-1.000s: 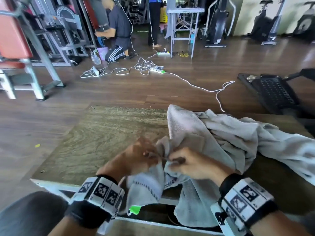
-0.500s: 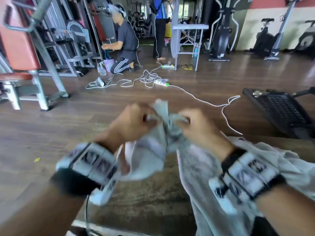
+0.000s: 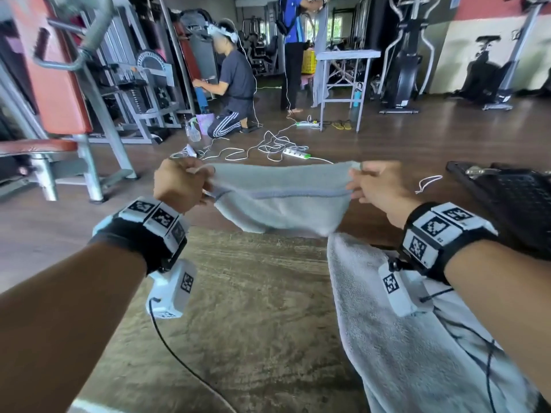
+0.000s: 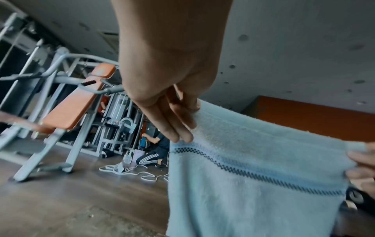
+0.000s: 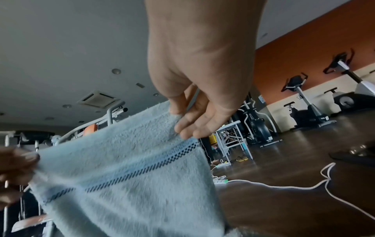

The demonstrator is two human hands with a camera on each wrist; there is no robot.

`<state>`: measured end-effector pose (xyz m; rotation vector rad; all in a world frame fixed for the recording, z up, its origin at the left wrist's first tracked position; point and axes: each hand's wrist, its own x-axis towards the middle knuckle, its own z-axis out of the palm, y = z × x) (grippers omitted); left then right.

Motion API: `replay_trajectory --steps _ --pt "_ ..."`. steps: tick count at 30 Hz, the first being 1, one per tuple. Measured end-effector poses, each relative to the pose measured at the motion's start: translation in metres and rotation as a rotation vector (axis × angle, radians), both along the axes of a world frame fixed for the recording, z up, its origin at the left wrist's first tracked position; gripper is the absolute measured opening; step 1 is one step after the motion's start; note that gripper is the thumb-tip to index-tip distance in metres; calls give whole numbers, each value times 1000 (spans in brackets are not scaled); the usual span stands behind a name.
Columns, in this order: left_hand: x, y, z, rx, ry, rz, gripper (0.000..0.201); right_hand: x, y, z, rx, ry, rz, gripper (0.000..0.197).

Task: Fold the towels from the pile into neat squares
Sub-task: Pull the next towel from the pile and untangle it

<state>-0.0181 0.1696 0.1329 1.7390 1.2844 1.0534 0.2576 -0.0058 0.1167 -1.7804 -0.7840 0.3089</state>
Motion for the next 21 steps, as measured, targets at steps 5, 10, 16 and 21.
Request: replay_trajectory --steps 5,10,16,21 --pt "-3 -2 -1 -52 -173 -38 21 -17 -10 6 35 163 53 1" --pt "-19 -15 9 320 -19 100 36 -27 -27 10 143 176 113 8" --pt "-44 -31 -15 282 346 -29 14 -41 -49 -6 -82 172 175 35" --pt "-57 -46 -4 345 440 21 17 -55 -67 -6 -98 61 150 11"
